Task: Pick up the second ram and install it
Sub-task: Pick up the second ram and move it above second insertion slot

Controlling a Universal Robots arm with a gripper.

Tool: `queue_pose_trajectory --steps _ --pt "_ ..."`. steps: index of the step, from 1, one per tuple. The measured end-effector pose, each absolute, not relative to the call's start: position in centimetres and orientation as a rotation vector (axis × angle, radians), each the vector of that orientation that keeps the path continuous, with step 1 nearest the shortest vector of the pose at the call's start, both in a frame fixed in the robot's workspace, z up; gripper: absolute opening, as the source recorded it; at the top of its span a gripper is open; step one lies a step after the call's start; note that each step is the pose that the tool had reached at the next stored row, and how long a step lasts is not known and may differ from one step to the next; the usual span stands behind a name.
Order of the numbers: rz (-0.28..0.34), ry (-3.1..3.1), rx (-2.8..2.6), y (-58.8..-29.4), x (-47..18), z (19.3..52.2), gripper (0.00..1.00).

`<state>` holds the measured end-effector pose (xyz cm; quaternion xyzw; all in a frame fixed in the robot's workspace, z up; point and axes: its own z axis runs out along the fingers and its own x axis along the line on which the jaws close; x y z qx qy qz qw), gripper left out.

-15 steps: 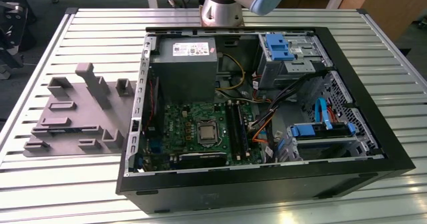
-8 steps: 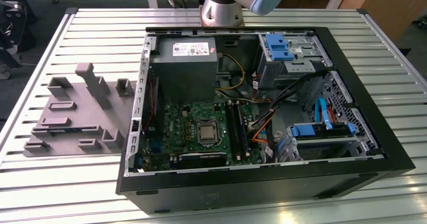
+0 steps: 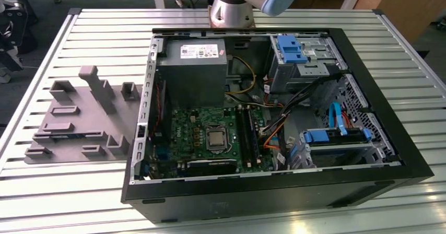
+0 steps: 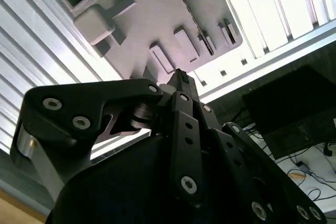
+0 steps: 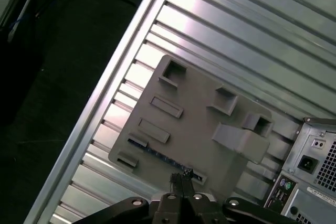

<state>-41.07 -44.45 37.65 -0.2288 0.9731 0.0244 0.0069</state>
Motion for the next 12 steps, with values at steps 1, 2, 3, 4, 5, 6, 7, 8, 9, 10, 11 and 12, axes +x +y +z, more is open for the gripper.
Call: queue_pose_trajectory --steps 1,2,3,4,5,6,7,8,9,10,11,12 --pt "0.076 3.043 -0.719 -44.45 -41.07 37.65 0.11" --pt "0.076 3.043 -0.72 -44.45 -41.07 37.65 0.11" --pt "0.076 3.043 -0.72 -44.45 -41.07 37.65 0.11" --pt "0.076 3.043 -0.72 -44.45 -41.07 37.65 0.11" --pt "0.076 3.043 -0.72 -44.45 -41.07 37.65 0.11" --pt "0.076 3.043 -0.72 -44.45 -41.07 37.65 0.11" --pt "0.076 3.043 -0.722 -44.45 -41.08 37.65 0.11" --pt "0.076 3.041 -0.73 -44.45 -41.08 37.65 0.11" --pt "0.076 3.038 -0.744 -44.45 -41.08 37.65 0.11" --pt "0.077 3.033 -0.765 -44.45 -41.08 37.65 0.11" --pt "0.077 3.026 -0.792 -44.45 -41.09 37.64 0.11" --pt "0.077 3.02 -0.818 -44.45 -41.08 37.64 0.11"
